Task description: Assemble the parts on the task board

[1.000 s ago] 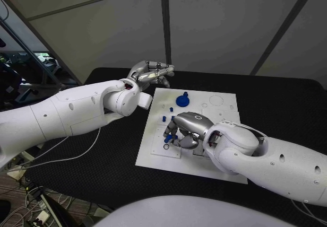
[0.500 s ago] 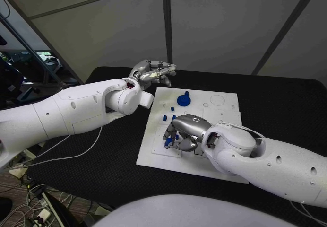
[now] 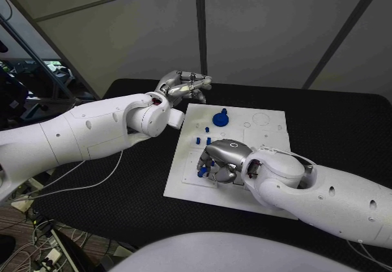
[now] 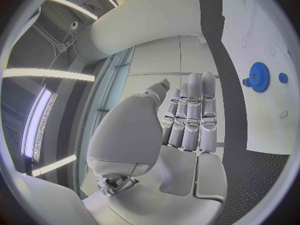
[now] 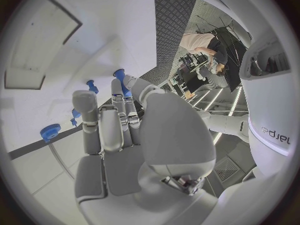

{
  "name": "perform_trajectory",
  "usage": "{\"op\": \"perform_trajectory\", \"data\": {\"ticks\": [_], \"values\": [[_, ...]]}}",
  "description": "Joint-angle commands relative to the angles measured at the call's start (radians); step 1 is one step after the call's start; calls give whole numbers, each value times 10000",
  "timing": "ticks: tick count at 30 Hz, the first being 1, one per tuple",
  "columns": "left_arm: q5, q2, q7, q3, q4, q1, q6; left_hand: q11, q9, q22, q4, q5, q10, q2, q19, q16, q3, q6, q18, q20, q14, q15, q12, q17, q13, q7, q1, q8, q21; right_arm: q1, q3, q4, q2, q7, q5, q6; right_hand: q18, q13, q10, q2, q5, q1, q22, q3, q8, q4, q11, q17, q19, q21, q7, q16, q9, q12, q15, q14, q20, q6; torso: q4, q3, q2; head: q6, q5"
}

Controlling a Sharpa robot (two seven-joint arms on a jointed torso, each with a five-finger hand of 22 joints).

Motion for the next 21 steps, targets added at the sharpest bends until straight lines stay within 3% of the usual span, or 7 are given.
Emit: {"op": "perform_trajectory", "data": {"ticks": [1, 7, 9, 11, 15, 21], "values": [[-48, 11, 36, 4, 0, 17, 133, -14, 13, -10, -44, 4, -49, 49, 38, -39, -24, -43, -120, 53, -75, -8, 63, -10, -10, -4, 76, 66, -35, -1, -16, -31, 16, -2, -155, 233, -91, 10, 49, 28, 37, -36, -9, -8, 20, 31, 17, -15, 2, 6, 13, 35, 54, -57, -79, 391, -32, 55, 3, 1, -1, -18, 4], [-48, -3, 31, 3, 4, 17, 133, -14, 13, -10, -44, 4, -49, 49, 38, -39, -24, -43, -120, 53, -75, -8, 63, -10, -10, -4, 76, 66, -35, -4, -28, -103, 57, -49, -237, 212, -82, 6, 28, 6, 24, -68, -57, -26, -5, 33, 26, -80, -35, -28, 25, -1, 44, -98, -73, 376, -28, 17, -1, -5, -2, -25, 2], [-48, -7, 30, 3, 6, 17, 134, -14, 13, -10, -44, 4, -49, 49, 38, -39, -24, -43, -120, 53, -75, -8, 63, -10, -10, -4, 76, 66, -35, -4, -58, -128, 78, -49, -250, 172, -84, -36, -172, -33, 14, -117, -85, -15, -169, 44, 105, -97, -66, -53, 134, -7, -26, -256, -14, 367, -4, -264, 0, -9, -3, -35, 3], [-48, -10, 30, 3, 9, 17, 136, -14, 13, -10, -44, 4, -49, 49, 38, -39, -24, -43, -120, 53, -75, -8, 63, -10, -10, -4, 76, 66, -35, -4, -116, -143, 95, -52, -258, 147, -93, -111, -494, -136, -30, -231, -122, 19, -543, 100, 266, -108, -102, -84, 300, -2, -167, -490, 108, 361, 83, -980, 0, -9, -3, -35, 3], [-48, -18, 32, 3, 11, 18, 136, -14, 13, -10, -44, 4, -49, 49, 38, -39, -24, -43, -120, 53, -75, -8, 63, -10, -10, -4, 76, 66, -35, -4, -182, -166, 137, -46, -265, 59, -45, -168, -997, -454, 63, -467, -219, -87, -591, 206, 298, -142, -173, -161, 270, 10, -176, -762, 171, 341, 183, -2310, 7, -5, -5, -25, 1], [-48, -29, 34, 3, 15, 18, 137, -14, 13, -13, -45, 4, -51, 56, 40, -41, -27, -44, -120, 52, -76, -7, 66, -15, -12, -3, 81, 69, -40, -4, -206, -163, 143, -11, -268, -129, -32, -161, -1138, -516, 45, -489, -303, -171, -583, 222, 309, -179, -224, -225, 146, 2, -160, -782, 164, 325, 191, -2620, -1, -3, -4, -26, 14]]}}
